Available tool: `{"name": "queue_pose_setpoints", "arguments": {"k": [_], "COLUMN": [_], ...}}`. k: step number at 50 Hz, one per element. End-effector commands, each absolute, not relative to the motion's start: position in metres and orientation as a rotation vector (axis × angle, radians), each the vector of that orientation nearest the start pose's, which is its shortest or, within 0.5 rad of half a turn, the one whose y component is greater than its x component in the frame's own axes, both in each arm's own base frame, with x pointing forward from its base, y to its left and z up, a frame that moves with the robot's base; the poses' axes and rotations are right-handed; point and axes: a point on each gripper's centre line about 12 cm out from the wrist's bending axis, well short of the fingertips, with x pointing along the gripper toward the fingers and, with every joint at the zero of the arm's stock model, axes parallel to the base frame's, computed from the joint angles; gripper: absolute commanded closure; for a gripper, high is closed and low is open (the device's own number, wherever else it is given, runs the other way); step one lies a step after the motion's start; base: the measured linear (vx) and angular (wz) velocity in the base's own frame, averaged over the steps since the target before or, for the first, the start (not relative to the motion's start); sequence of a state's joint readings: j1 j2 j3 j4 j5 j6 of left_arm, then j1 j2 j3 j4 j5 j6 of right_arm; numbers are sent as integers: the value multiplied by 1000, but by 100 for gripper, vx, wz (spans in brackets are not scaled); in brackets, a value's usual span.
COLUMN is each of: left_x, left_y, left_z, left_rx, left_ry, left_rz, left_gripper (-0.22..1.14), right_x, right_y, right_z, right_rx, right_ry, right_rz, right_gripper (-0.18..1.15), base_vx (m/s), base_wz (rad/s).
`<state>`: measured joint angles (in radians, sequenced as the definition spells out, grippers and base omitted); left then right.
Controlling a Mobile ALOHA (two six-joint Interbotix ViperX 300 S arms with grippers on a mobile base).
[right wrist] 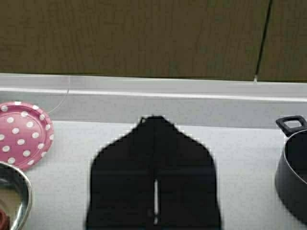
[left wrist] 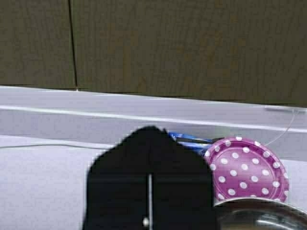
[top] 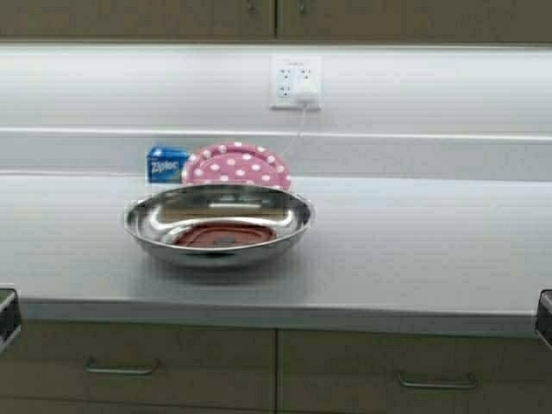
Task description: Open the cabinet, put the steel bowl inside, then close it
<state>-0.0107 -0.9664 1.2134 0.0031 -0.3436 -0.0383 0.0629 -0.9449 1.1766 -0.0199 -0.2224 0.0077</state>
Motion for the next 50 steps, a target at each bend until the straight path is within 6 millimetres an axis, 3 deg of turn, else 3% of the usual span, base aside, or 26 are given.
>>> {"name": "queue_pose_setpoints", "arguments": {"k": [1, 4, 11, 13, 18, 37, 50], "left_x": [196, 195, 198, 199, 206, 265, 294], "left_y": [-7, -17, -48, -60, -84, -163, -209], "left_z": [292, 294, 299, 301, 300, 298, 286], "left_rx": [-30, -29, -31, -33, -31, -34, -23], "left_ry": [-121, -126, -120, -113, -80, -109, -172], "left_rz": [-38, -87, -243, -297, -391, -539, -487], "left_gripper": [78, 58, -12, -19, -7, -10, -10], "right_x": [204, 203, 202, 203, 206, 252, 290], "right_y": [24, 33, 58, 65, 85, 177, 231], "right_z": [296, 296, 308, 311, 319, 329, 335], "right_rx": [15, 31, 41, 48, 55, 91, 154], "right_ry": [-36, -33, -56, -58, -61, -100, -134], "right_rz": [119, 164, 281, 312, 396, 601, 518], "right_gripper": [82, 62, -7, -15, -4, -5, -5], "base_vx": [18, 17, 15, 13, 11, 7, 2], "base_wz": [-2, -1, 2, 3, 5, 2, -1]}}
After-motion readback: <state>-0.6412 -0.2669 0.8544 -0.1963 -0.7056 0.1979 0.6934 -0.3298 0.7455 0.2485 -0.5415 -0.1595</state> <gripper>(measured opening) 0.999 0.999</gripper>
